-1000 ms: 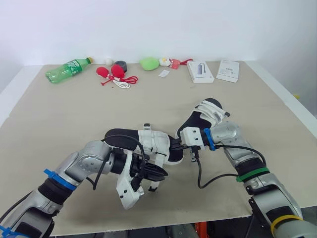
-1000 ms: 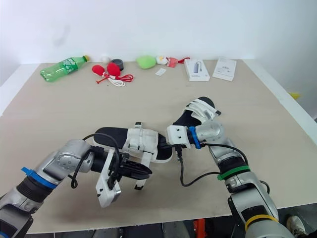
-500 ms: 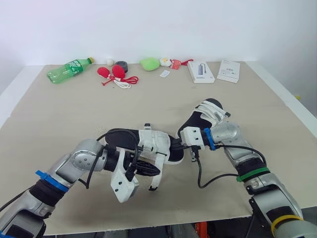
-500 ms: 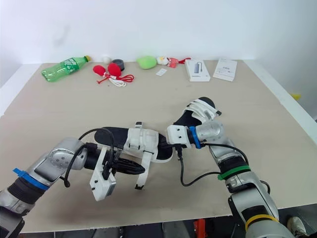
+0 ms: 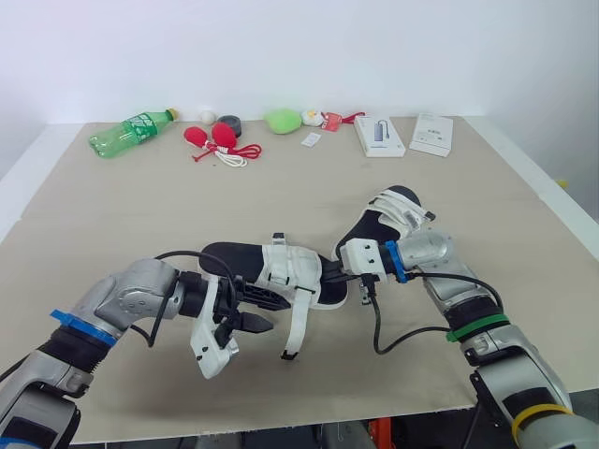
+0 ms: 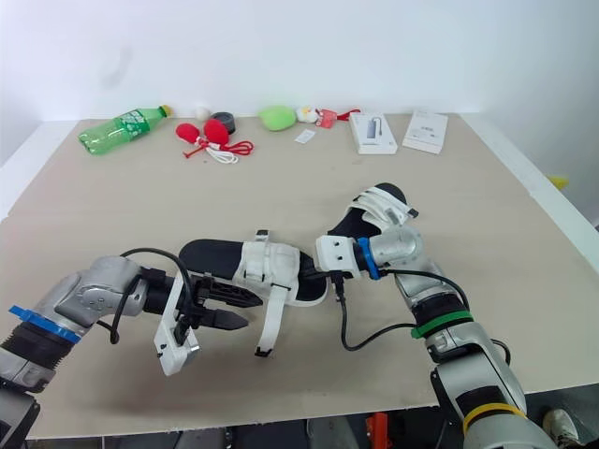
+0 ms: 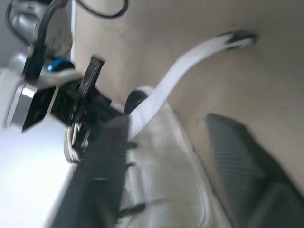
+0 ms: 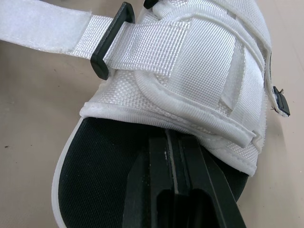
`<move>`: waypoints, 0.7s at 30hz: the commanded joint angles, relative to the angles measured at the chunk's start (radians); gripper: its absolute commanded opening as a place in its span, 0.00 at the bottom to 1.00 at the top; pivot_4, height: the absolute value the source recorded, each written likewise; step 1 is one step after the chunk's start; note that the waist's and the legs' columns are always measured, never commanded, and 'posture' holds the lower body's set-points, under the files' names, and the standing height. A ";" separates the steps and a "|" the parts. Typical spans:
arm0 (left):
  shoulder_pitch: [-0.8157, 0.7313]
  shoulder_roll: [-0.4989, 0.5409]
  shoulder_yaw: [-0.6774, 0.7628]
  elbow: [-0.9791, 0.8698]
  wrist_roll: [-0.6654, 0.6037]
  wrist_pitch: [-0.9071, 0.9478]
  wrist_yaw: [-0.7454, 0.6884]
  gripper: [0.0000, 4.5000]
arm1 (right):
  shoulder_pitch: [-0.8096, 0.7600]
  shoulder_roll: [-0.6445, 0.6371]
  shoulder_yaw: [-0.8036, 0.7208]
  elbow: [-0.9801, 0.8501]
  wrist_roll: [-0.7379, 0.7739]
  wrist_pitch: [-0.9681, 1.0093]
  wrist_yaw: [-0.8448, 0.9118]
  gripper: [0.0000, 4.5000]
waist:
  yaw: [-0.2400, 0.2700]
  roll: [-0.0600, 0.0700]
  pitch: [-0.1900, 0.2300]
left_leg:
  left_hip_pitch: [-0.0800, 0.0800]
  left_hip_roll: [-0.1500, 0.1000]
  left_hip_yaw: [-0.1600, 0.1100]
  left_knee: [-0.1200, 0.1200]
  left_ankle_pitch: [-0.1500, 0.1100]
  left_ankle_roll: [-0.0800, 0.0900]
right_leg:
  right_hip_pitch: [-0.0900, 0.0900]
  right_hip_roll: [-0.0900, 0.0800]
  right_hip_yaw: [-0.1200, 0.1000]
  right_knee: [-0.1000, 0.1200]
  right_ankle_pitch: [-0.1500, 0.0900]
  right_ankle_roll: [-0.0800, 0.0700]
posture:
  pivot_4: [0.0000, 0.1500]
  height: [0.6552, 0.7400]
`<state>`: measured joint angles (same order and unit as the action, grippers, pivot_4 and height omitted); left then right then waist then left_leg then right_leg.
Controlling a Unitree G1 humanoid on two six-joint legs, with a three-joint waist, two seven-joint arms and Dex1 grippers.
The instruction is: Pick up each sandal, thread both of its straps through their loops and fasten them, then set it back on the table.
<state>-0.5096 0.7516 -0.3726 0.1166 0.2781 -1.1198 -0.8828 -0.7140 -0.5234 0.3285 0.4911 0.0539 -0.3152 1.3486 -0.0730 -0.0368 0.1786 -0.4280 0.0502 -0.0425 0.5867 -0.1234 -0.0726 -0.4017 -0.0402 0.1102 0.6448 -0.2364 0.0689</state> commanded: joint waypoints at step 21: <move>-0.098 -0.117 -0.128 0.031 0.053 0.083 0.050 0.01 | 0.032 -0.026 0.035 0.043 -0.067 0.026 -0.004 0.00 | 0.000 0.001 -0.001 | 0.001 0.000 0.001 0.000 0.001 0.002 | 0.001 0.001 0.000 0.001 0.000 0.000 | 1.00 1.00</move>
<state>-0.5931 0.6201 -0.5024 0.1457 0.3995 -1.0808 -0.8313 -0.7150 -0.5235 0.3309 0.4928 0.0539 -0.3148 1.3442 -0.0725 -0.0360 0.1781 -0.4274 0.0504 -0.0416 0.5868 -0.1223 -0.0710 -0.4011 -0.0395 0.1104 0.6459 -0.2364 0.0690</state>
